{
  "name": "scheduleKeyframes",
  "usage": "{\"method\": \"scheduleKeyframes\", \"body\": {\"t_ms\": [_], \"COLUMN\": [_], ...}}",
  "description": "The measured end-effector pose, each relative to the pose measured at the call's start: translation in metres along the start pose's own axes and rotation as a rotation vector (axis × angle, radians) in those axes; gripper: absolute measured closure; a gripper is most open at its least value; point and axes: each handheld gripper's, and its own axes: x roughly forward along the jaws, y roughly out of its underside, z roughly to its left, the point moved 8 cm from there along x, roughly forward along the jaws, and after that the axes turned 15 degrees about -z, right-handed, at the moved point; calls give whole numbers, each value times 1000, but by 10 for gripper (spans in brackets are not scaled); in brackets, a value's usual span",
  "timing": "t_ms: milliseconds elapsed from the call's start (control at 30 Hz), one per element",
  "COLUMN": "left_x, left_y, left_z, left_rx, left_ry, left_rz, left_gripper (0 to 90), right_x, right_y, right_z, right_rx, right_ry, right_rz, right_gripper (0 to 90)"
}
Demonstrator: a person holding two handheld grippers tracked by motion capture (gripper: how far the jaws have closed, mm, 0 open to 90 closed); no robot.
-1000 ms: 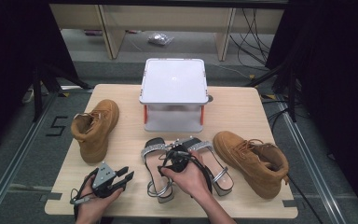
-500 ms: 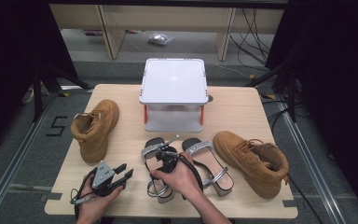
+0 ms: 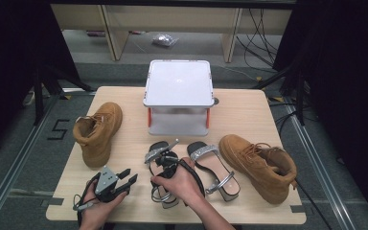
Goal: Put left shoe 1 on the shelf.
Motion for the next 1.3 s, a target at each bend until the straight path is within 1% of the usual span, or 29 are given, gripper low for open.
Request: {"method": "scheduleKeyframes", "body": {"t_ms": [100, 133, 167, 200, 233, 267, 300, 367, 433, 467, 500, 567, 633, 667, 700, 733, 767, 800, 900, 967, 1000, 1067, 1100, 1133, 1167, 1200, 1233, 1267, 1300], "left_x": [1, 2, 1, 2, 4, 4, 2, 2, 2, 2, 1, 1, 1, 1, 1, 1, 1, 1, 1, 1, 1, 2, 2, 2, 1, 0, 0, 1, 0], "left_y": [1, 1, 2, 3, 3, 3, 3, 3, 3, 3, 3, 3, 3, 3, 3, 3, 3, 3, 3, 3, 3, 3, 3, 3, 3, 3, 3, 3, 3], "left_z": [0, 0, 0, 0, 0, 0, -1, -1, -1, -1, -1, 0, 0, 0, 0, 1, 1, 1, 1, 1, 1, 0, 0, 0, 0, 0, 0, 0, 1], "left_rx": [-7, -7, -1, -5, -6, -6, -7, -7, -10, -6, -5, -3, -2, -1, -2, -4, -4, -4, -4, -3, -3, -4, -5, -5, -3, -4, -7, -9, -10], "left_ry": [-2, -9, -6, -6, -7, -7, -3, 0, -2, -1, -1, -4, -7, -8, -9, -10, -11, -11, -11, -11, -12, -7, -8, -7, -10, -10, -10, -8, -7], "left_rz": [3, -6, 11, 13, 0, 0, 11, 14, 5, 8, 8, 9, 7, 6, 5, 7, 9, 9, 10, 9, 9, 4, 6, 4, 9, 9, 6, 5, 8], "left_gripper": [621, 621, 621, 621, 621, 621, 621, 620, 620, 620, 620, 620, 620, 620, 619, 618, 616, 616, 615, 615, 615, 615, 614, 614, 614, 614, 614, 614, 614], "right_x": [5, 7, 8, 9, 8, 8, 8, 8, 11, 13, 15, 22, 22, 26, 27, 27, 31, 31, 33, 35, 37, 36, 37, 37, 38, 37, 35, 35, 35], "right_y": [1, 1, 0, 0, -4, -4, -9, -11, -11, -9, -7, -4, -4, -5, -5, -3, -3, -3, -2, -2, -2, -2, -3, -3, -4, -3, -3, -3, -3], "right_z": [-2, -2, -3, -3, -3, -3, -4, -4, -4, -6, -4, -5, -3, -5, -6, -2, -5, -5, -4, -5, -4, -3, -4, -2, -5, -3, -3, -6, -6], "right_rx": [-2, 2, -10, 1, 19, 19, 36, 45, 72, 43, 61, 14, 26, -2, -19, 28, -3, -3, 14, 9, 19, 29, 6, 31, -8, 29, 41, 20, 27], "right_ry": [7, -3, -4, -9, 7, 7, -11, -15, 5, 1, 9, 8, 6, 6, 4, 6, 11, 11, 17, 15, 13, 14, 11, 20, 12, 13, -4, 13, 16], "right_rz": [22, 28, 31, 44, 53, 53, 37, 22, 41, 48, 62, 67, 77, 56, 66, 87, 95, 95, 113, 126, 150, 160, 155, 166, 160, 172, 180, 174, 176], "right_gripper": [322, 315, 313, 311, 325, 325, 328, 328, 327, 327, 323, 322, 327, 328, 328, 327, 320, 320, 319, 326, 335, 344, 362, 365, 368, 371, 378, 384, 389]}}
